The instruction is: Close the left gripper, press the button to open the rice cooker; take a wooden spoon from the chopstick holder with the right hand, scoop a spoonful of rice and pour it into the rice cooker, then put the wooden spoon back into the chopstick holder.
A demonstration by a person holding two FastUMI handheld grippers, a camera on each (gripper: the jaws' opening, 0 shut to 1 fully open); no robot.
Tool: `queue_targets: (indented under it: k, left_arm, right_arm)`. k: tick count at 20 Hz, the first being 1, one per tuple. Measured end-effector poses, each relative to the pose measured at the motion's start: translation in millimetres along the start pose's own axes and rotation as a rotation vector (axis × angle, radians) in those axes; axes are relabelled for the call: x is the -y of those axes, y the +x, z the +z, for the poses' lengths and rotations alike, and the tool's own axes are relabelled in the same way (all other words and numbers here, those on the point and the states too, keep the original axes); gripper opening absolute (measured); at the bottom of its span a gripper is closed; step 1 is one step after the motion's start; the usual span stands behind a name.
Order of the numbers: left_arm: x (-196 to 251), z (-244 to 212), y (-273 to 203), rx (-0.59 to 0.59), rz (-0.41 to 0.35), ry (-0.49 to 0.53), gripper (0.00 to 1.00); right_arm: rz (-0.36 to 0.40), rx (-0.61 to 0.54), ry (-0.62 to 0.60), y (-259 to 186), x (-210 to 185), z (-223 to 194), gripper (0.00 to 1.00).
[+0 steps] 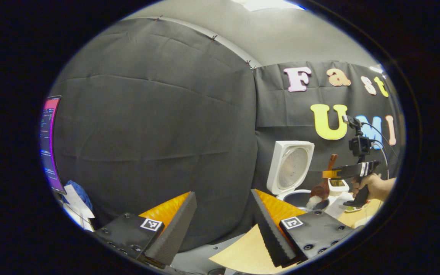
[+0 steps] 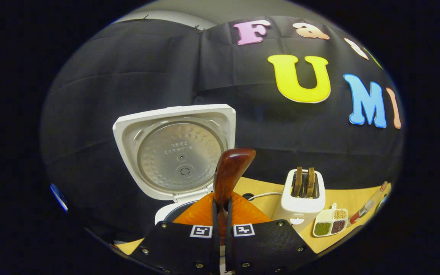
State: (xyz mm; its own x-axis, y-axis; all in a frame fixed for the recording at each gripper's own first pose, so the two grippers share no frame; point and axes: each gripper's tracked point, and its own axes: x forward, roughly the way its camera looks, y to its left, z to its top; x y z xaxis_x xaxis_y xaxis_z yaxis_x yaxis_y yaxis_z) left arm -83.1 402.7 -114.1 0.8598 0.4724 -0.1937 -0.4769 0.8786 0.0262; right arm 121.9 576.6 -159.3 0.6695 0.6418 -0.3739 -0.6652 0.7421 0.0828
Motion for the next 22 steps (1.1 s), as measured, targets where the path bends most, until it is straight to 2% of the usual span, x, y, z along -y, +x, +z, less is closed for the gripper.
queue_targets:
  k: [7, 8, 10, 11, 14, 18, 19, 22]
  left_arm:
    - [-1, 5, -1, 0.007, -0.008, 0.009, 0.97]
    - [-2, 5, -1, 0.005, -0.01, 0.008, 0.94]
    - [-2, 5, 0, 0.003, -0.009, 0.008, 0.97]
    - [-2, 5, -1, 0.003, -0.009, 0.007, 0.94]
    - [-3, 4, -2, 0.005, -0.015, 0.009, 0.97]
    - [-1, 7, -4, 0.02, -0.028, 0.015, 0.97]
    - [0, 8, -4, 0.022, -0.03, 0.011, 0.94]
    - [2, 9, -5, 0.028, -0.044, 0.003, 0.97]
  right_arm:
    - [-0.01, 0.044, -0.351, -11, -7, 3, 0.06]
    - [-0.011, 0.054, -0.4, -12, -9, 3, 0.06]
    - [-0.015, 0.067, -0.467, -13, -9, 3, 0.06]
    - [-0.015, 0.069, -0.476, -14, -9, 2, 0.06]
    - [-0.009, 0.03, -0.419, -12, -9, -7, 0.06]
    - [0.02, -0.007, -0.206, -16, -4, 0, 0.06]
    - [0.023, -0.008, -0.149, -18, -2, 5, 0.06]
    - [0.041, -0.005, 0.018, -24, 7, 16, 0.06]
